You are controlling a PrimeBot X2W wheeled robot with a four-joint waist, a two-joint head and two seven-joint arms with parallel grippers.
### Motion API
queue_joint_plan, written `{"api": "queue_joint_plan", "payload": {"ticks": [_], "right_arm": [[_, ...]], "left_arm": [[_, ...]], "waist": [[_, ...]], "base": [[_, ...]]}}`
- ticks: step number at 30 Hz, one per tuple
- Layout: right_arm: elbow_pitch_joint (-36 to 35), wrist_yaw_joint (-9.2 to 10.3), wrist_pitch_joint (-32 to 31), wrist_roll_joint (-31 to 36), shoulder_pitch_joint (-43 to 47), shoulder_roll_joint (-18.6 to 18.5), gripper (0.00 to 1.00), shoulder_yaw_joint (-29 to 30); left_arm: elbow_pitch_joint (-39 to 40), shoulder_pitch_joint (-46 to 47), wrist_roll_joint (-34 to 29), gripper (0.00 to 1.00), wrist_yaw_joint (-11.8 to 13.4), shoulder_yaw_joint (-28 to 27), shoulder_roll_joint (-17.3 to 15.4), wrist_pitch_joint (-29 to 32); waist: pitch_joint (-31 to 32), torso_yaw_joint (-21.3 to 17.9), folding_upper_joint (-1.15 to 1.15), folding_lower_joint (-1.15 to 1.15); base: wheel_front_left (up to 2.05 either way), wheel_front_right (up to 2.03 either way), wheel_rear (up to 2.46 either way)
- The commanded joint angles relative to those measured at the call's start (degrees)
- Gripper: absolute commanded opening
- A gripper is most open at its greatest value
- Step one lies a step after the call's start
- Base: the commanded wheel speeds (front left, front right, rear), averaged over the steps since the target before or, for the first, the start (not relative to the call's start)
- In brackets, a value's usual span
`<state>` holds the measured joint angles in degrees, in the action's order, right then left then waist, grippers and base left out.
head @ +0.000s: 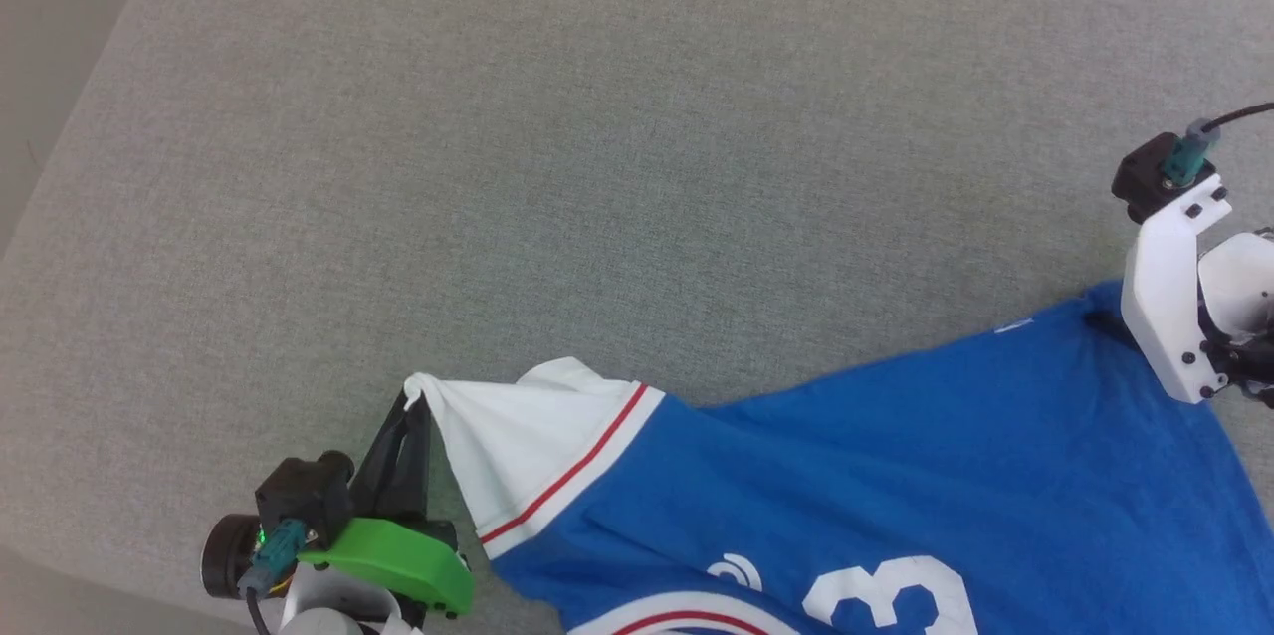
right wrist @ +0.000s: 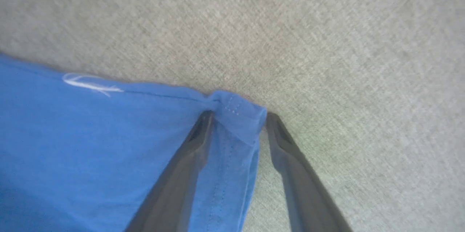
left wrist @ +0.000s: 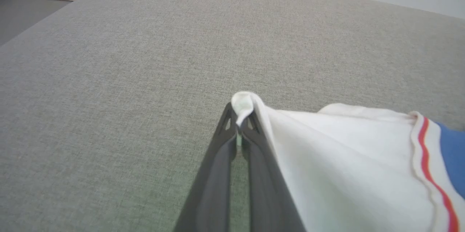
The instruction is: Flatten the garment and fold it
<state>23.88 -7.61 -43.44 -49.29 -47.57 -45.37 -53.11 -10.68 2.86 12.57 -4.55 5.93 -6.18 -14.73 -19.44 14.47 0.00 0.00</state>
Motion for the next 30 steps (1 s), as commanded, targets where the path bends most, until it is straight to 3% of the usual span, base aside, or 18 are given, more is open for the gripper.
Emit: {"api": "queue_joint_plan", "payload": {"ticks": [1, 11, 16, 21, 30], "right_arm": [[1.7, 0.12, 3.5, -1.4, 1.7, 1.2, 0.00, -3.4], [-3.3, 0.12, 24.3, -3.7, -0.3, 0.5, 0.00, -4.6], [-4.7, 0.12, 34.1, -4.1, -1.1, 0.3, 0.00, -2.8], [-2.6, 0.12, 42.9, -0.8, -3.8, 2.0, 0.00, 2.4], [3.9, 0.12, 50.0, 7.6, -10.3, 8.9, 0.00, 15.7]], "left_arm": [[-0.6, -0.5, -0.4, 0.00, -0.2, -0.8, -0.6, -0.3], [-0.7, -1.6, -0.5, 0.00, 0.1, -3.6, -2.8, -0.3], [0.8, 2.3, -0.6, 0.00, -0.1, -4.8, -4.7, -0.3], [2.9, 11.5, -1.2, 0.00, -0.1, -4.7, -6.3, 0.9], [3.1, 34.3, -2.3, 0.00, -1.3, -2.6, -9.6, 3.8]], "waist": [[3.0, -2.0, 0.00, 0.00], [12.0, -6.9, 0.00, 0.00], [14.5, -9.3, 0.00, 0.00], [15.2, -11.2, 0.00, 0.00], [13.3, -13.4, 0.00, 0.00]], "base": [[0.00, 0.00, 0.00], [0.00, 0.00, 0.00], [0.00, 0.00, 0.00], [0.00, 0.00, 0.00], [0.00, 0.00, 0.00]]}}
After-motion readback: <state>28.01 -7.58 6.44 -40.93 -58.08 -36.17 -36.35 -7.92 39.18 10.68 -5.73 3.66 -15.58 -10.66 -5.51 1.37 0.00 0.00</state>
